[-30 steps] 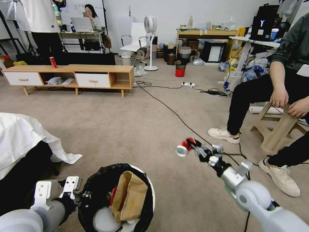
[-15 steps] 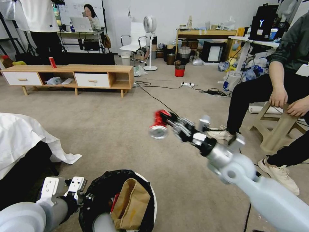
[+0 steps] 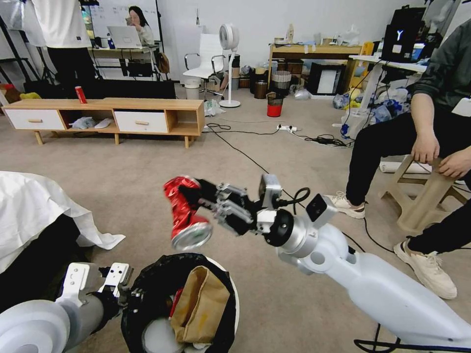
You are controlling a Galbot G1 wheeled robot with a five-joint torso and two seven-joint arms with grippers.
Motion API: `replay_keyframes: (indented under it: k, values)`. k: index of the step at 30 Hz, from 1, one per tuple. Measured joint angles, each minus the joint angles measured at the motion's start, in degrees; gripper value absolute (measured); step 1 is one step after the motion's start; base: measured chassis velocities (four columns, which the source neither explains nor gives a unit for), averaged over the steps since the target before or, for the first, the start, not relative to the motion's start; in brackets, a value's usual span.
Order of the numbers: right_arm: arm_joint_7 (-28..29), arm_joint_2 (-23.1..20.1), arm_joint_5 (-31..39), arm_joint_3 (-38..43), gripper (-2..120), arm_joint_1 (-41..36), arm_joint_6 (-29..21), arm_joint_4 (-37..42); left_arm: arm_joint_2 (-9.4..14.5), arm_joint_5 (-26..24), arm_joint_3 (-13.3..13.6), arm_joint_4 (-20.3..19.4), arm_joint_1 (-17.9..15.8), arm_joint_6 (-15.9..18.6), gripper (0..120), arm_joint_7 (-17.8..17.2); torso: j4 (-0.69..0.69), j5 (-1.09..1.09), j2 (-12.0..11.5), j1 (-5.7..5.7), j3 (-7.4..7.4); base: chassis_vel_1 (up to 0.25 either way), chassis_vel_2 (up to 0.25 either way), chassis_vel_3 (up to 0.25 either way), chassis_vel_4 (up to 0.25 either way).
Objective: Pick up the trash bin and place the garbage on the floor into it.
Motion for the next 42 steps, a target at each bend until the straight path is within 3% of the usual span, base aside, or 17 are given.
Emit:
replay_keyframes:
  k: [15,26,33,37,42]
  values:
    - [-8.06,-4.64,-2.13,-2.59,18,-2.47,-0.95,0.46,-1.08,0.22,-0.69,-0.67,0.36,0.00,1,-0.23,-0.03,0.01,0.01,0.00,0.00,0.000,0.000,0.000,0.000]
    - [-8.98,-5.09,-3.86,-2.24,18,-5.13,-1.05,-0.47,-1.08,-0.36,-0.63,-0.91,0.19,0.00,1,-0.57,-0.02,0.01,0.01,0.00,0.00,0.000,0.000,0.000,0.000]
    - [-8.80,-4.00,-4.74,-3.44,18,-4.63,-0.98,-1.46,-1.57,-5.04,-0.69,-2.20,0.48,0.00,1,-3.01,-0.01,0.01,0.01,0.00,0.00,0.000,0.000,0.000,0.000]
    - [-8.64,-3.53,-5.10,-4.16,18,-4.35,-0.96,-2.12,-1.45,-10.73,-0.97,-3.49,0.56,0.00,1,-5.59,-0.02,0.01,0.01,0.00,0.00,0.000,0.000,0.000,0.000]
    - [-8.63,-3.18,-5.22,-4.55,18,-3.95,-0.94,-2.49,-0.94,-12.01,-0.54,-3.84,0.57,0.00,1,-6.26,-0.02,0.01,0.01,0.00,0.00,0.000,0.000,0.000,0.000]
